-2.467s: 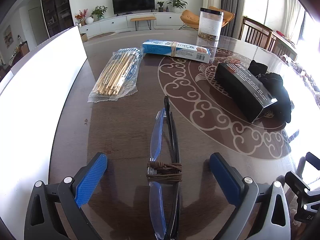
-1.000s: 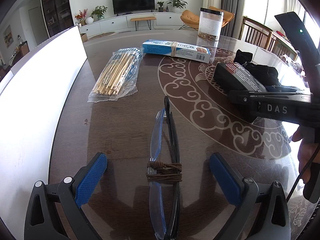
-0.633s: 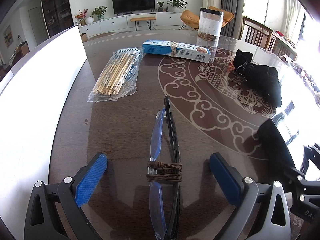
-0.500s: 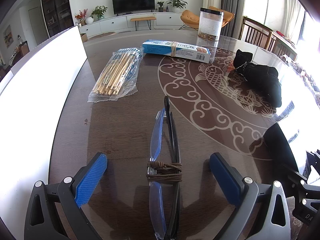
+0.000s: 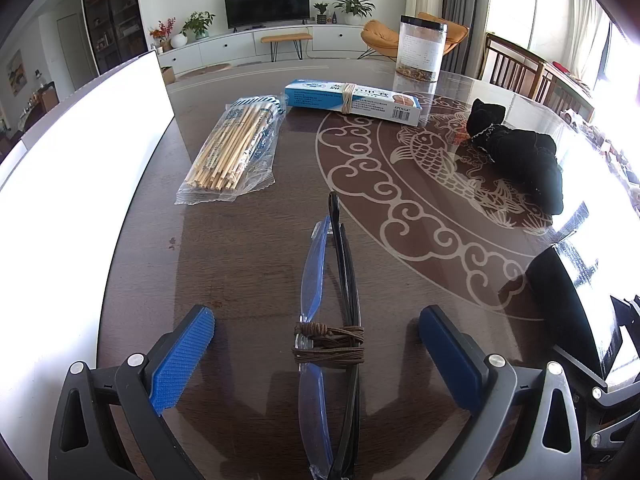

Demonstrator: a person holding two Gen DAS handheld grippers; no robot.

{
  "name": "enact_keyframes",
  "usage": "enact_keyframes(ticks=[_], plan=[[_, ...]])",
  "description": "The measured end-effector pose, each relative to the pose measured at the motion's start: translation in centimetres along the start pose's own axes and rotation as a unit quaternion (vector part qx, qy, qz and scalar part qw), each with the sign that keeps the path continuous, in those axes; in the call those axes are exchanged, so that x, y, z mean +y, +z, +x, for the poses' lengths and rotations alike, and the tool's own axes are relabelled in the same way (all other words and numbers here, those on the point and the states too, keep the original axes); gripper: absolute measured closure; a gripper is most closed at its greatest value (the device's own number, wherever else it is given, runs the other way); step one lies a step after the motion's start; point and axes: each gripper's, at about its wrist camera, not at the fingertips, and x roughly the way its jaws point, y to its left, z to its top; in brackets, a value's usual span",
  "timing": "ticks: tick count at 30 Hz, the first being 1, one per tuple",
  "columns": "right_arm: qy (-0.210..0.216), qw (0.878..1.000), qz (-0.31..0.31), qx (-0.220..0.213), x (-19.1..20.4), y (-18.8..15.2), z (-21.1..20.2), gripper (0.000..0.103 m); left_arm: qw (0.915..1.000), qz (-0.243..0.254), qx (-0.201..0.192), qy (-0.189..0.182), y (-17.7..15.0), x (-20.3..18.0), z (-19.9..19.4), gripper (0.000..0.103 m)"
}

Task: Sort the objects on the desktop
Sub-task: 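Lift the black box with the right tool while the left tool holds the eyeglasses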

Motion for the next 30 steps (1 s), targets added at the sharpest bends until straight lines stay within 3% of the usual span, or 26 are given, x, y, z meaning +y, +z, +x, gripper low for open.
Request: enact_keyframes(ticks=[9, 30], plan=[[-0.007, 1.000, -0.011, 0.008, 0.42, 0.00, 0.30, 0.001, 1.0000, 0.000, 0.000, 0.000, -0.01, -0.01, -0.02, 0.000], [-0.017, 1.000, -0.021, 0.013, 0.68, -0.16, 0.42, 0.000, 1.0000, 0.000, 0.000, 0.000, 0.00, -0.02, 0.01, 0.000]])
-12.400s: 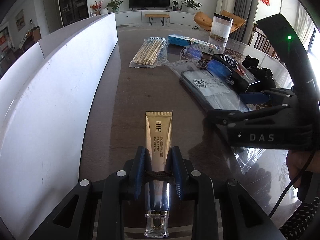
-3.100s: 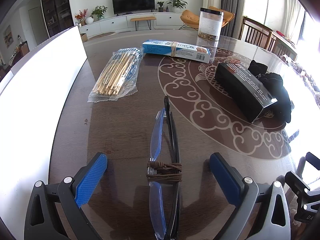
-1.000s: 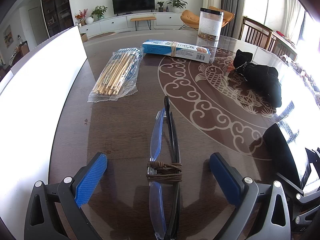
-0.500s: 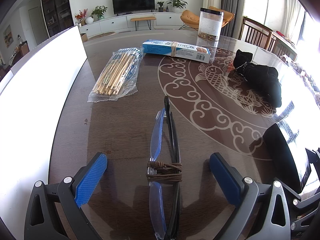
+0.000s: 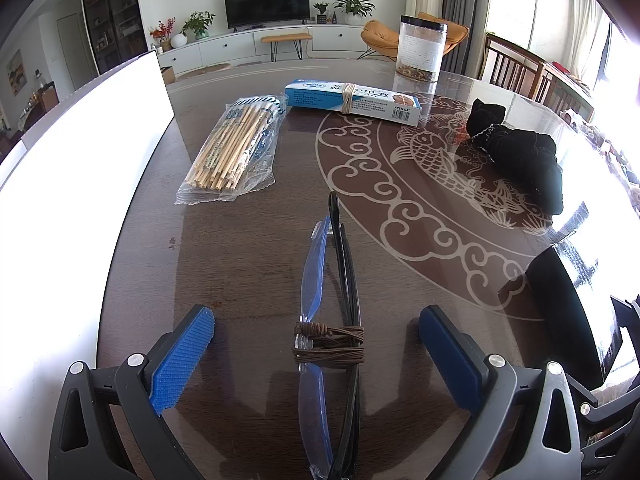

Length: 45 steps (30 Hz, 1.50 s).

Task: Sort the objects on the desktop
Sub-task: 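Lift the black box with the right tool while the left tool holds the eyeglasses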

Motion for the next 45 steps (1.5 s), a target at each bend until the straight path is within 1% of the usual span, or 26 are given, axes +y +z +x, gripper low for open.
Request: enact_keyframes(ticks=[38, 42, 43, 44, 45], plan=[[-0.003, 1.000, -0.004, 0.002, 0.0, 0.0, 0.1, 0.000, 1.0000, 0.000, 0.000, 0.000, 0.0, 0.0, 0.1, 0.000], [-0.003, 1.000, -0.005, 0.002, 0.0, 0.0, 0.0, 0.000, 0.9998, 0.017, 0.007, -0.012, -0.2, 0.1, -0.1, 0.000], [-0.003, 1.000, -0.006, 0.002, 0.0, 0.0, 0.0, 0.000, 0.9996, 0.021, 0.006, -0.015, -0.4, 0.2, -0.3, 0.002], [-0.002, 1.000, -0.006, 0.002, 0.0, 0.0, 0.0, 0.000, 0.9996, 0.023, -0.007, -0.016, -0.6, 0.3, -0.7, 0.024], [0.000, 1.000, -0.005, 0.002, -0.1, 0.0, -0.1, 0.000, 0.9994, 0.026, -0.019, -0.017, -0.8, 0.4, -1.2, 0.051]])
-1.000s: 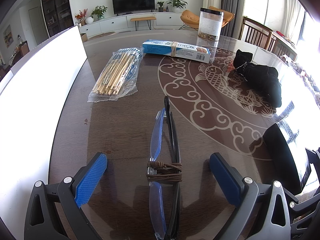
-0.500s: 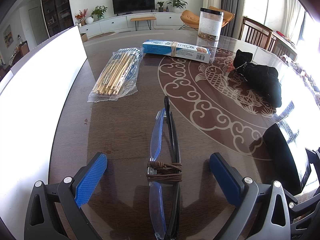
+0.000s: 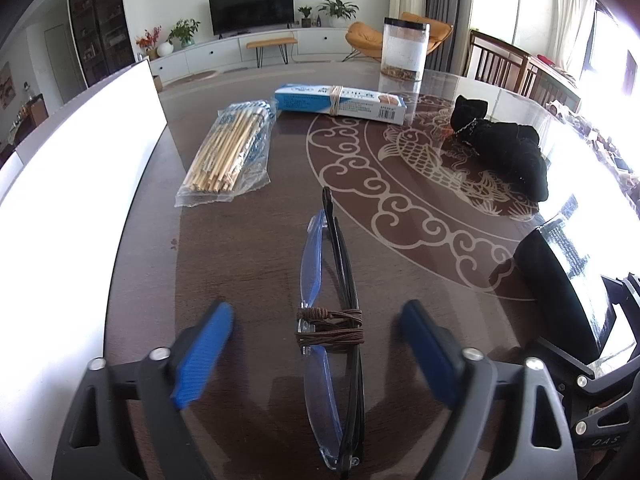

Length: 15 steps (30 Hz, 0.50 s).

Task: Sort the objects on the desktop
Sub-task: 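Lift the black box with the right tool while the left tool holds the eyeglasses, then carry the eyeglasses and black box over the white box with both tools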

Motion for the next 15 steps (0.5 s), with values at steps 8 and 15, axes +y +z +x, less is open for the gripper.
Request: enact_keyframes(ticks=[8, 15], plan=[[0.062, 0.995, 0.081, -0.022, -3.1, 0.3, -1.9, 0.001, 0.9996, -0.017, 0.007, -0.023, -1.0, 0.7, -1.4, 0.075], [0.040, 0.999, 0.024, -0.004, -1.1, 0.8, -1.4, 0.044, 0.9984, -0.030, 0.004, -0.048, -2.4, 0.0, -2.8, 0.075]])
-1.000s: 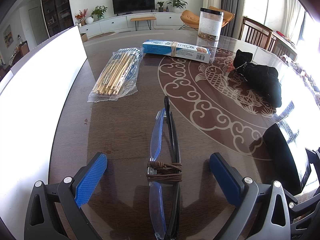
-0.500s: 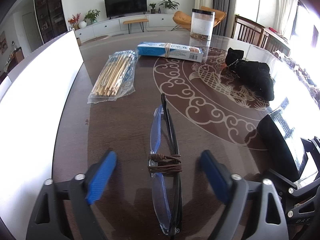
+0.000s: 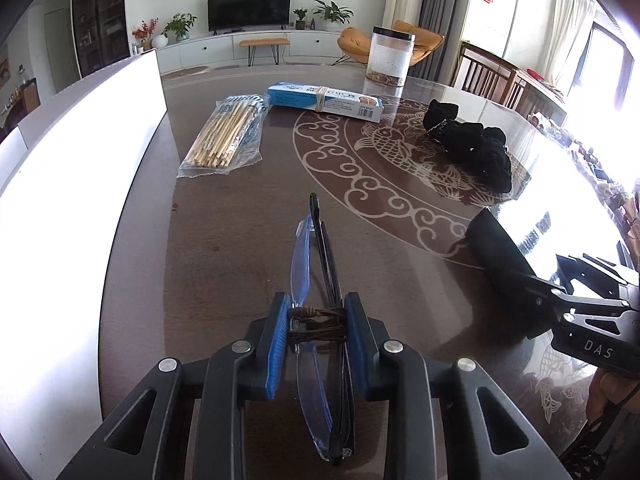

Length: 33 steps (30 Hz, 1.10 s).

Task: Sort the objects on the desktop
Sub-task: 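Carry the eyeglasses and black box over the white box with both tools, then drop the eyeglasses into the white box while the right tool drops the black box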

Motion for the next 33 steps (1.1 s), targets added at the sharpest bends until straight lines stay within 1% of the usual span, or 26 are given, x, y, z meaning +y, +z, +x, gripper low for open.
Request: enact_keyframes(ticks=[2, 6, 9, 12, 14, 15, 19, 21, 23, 25, 27, 30, 32, 33], plan=[[0.001, 1.000, 0.023, -0.005, -0.4, 0.0, -0.8, 0.044, 0.9997, -0.015, -0.011, -0.015, 0.0, 0.1, -1.0, 0.075], [0.029, 0.998, 0.059, -0.019, -1.0, 0.0, -2.7, 0.044, 0.9976, -0.030, -0.045, -0.044, 0.9, 0.2, -4.3, 0.075], [0.048, 0.997, 0.062, -0.027, -0.2, 0.9, -4.0, 0.044, 0.9938, -0.047, -0.074, -0.068, 2.0, 1.0, -7.8, 0.075], [0.079, 0.995, 0.048, -0.042, 2.3, 2.9, -5.8, 0.044, 0.9898, -0.059, -0.109, -0.070, 2.8, 3.0, -11.9, 0.075], [0.113, 0.992, 0.035, -0.052, 4.9, 4.8, -6.9, 0.044, 0.9875, -0.070, -0.129, -0.058, 3.1, 5.2, -14.8, 0.075], [0.134, 0.989, 0.028, -0.055, 6.4, 5.7, -7.4, 0.044, 0.9868, -0.073, -0.138, -0.045, 3.2, 6.6, -16.2, 0.075], [0.214, 0.975, -0.023, -0.057, 14.4, 9.4, -8.9, 0.044, 0.9835, -0.093, -0.151, 0.034, 3.0, 13.1, -20.3, 0.075], [0.255, 0.964, -0.055, -0.053, 19.0, 10.5, -9.4, 0.044, 0.9800, -0.116, -0.145, 0.072, 2.6, 16.8, -21.4, 0.075], [0.296, 0.951, -0.079, -0.045, 23.4, 11.3, -9.6, 0.044, 0.9755, -0.151, -0.136, 0.086, 2.0, 20.5, -21.9, 0.075], [0.321, 0.941, -0.102, -0.035, 27.3, 11.6, -9.2, 0.044, 0.9710, -0.177, -0.119, 0.108, 1.2, 23.4, -21.6, 0.075], [0.331, 0.935, -0.128, -0.027, 30.6, 11.3, -8.2, 0.044, 0.9666, -0.196, -0.105, 0.128, 0.4, 25.7, -21.0, 0.075], [0.339, 0.930, -0.139, 0.016, 33.5, 9.9, -5.1, 0.044, 0.9624, -0.224, -0.068, 0.138, -1.1, 28.0, -19.2, 0.073], [0.328, 0.932, -0.143, 0.048, 34.4, 9.0, -2.7, 0.042, 0.9562, -0.245, -0.033, 0.157, -2.1, 28.9, -18.0, 0.072], [0.322, 0.934, -0.141, 0.059, 34.4, 8.6, -1.8, 0.042, 0.9523, -0.256, -0.016, 0.165, -2.4, 29.3, -17.3, 0.066]])
